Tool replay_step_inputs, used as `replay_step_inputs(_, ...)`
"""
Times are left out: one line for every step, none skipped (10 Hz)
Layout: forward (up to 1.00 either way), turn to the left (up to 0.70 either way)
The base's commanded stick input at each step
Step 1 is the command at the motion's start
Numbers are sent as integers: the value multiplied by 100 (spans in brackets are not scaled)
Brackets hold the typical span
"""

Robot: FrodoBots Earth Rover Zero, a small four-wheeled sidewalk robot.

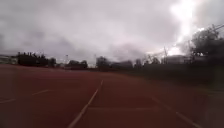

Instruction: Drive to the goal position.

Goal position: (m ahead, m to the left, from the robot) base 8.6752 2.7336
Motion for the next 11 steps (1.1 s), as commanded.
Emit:
replay_step_inputs(70,-35)
replay_step_inputs(70,-35)
replay_step_inputs(70,-35)
replay_step_inputs(70,-35)
replay_step_inputs(70,-16)
replay_step_inputs(70,0)
replay_step_inputs(70,0)
replay_step_inputs(70,0)
replay_step_inputs(70,0)
replay_step_inputs(70,0)
replay_step_inputs(70,0)
